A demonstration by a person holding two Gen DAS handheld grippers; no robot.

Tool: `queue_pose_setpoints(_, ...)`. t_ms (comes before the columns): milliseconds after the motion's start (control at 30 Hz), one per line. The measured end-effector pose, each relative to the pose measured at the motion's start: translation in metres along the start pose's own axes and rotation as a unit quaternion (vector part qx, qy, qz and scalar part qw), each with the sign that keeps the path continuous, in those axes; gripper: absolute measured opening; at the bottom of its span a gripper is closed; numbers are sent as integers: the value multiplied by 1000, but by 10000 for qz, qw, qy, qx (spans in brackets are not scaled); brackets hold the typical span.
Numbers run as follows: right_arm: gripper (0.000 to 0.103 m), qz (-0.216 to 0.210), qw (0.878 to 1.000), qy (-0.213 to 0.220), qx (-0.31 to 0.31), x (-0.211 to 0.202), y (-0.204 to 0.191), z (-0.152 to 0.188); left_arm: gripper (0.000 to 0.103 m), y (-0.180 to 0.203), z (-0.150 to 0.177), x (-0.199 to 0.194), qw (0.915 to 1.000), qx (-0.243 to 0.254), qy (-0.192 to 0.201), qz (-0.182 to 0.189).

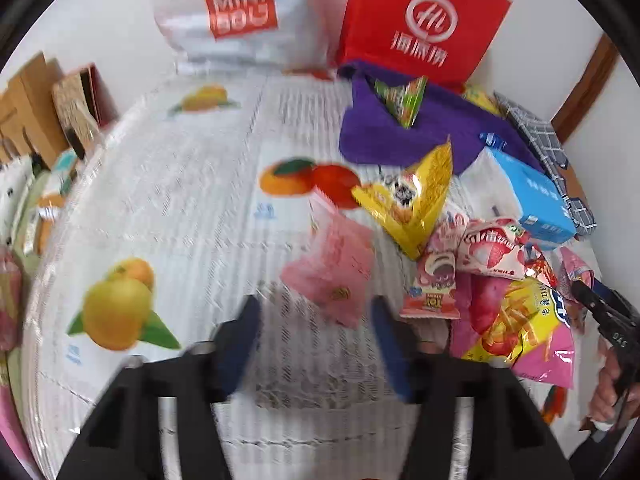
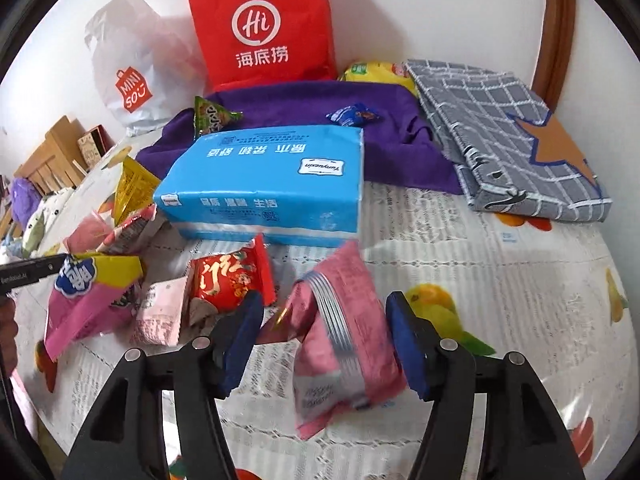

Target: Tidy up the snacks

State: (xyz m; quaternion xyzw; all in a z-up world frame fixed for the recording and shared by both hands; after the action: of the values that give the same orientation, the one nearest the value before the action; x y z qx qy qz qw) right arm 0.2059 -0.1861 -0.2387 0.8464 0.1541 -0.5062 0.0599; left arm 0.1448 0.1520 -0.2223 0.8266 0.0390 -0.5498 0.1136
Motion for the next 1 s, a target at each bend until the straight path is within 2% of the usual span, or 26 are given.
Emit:
queue_pose_setpoints(100,74,18,9998,180,-23,-10,5,6,68,1,-6,-5,9993,250,211,-200)
queue_pose_setpoints(200,75,-2,9997,232,42,-13,10,9,68,14,-20,3,9982,548,208,-134)
queue_pose_setpoints(333,75,-101,9994,239,245,-17,17,10,68,30,-29,28,9943,917,-2,-551)
queue_pose_setpoints(400,75,-109,9992,304,257,-21,19,10,68,31,-27,41,9946,854,-143,-578)
queue_pose_setpoints(433,75,-80,9991,344,251,-24,20,10,64,30,-27,39,9957,753,-17,-532)
queue_pose_setpoints(500,75,33,9990,396,190,-27,24,10,44,26,-24,35,9967,576,88,-568)
queue_pose_setpoints(567,75,85,9991,394,147,-28,29,10,43,27,-20,32,9977,490,106,-453)
queue_pose_setpoints(633,74,-35,9993,341,159,-27,32,9,43,30,-13,30,9979,475,173,-398)
queue_pose_setpoints(733,74,-45,9990,423,144,-26,37,6,43,36,-4,27,9966,482,390,-547)
queue_pose_setpoints(833,70,-4,9989,454,64,-24,38,3,43,34,-5,28,9969,356,441,-549)
queue_pose_setpoints(1000,70,-609,9978,276,20,-18,33,-2,44,35,-7,30,9963,340,441,-651)
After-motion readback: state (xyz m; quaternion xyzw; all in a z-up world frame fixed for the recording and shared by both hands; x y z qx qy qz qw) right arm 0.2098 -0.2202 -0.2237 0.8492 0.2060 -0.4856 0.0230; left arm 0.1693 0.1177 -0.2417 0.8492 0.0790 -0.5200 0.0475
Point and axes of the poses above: each gripper's, at about its wrist camera, not at the fingertips, and x roughly the way its jaws point, y to its right, z to its underside, the point moved 5 cm from there along x, roughly the way its jaws point, and after that the axes turned 7 degrees about -y, right-handed, at the moved point
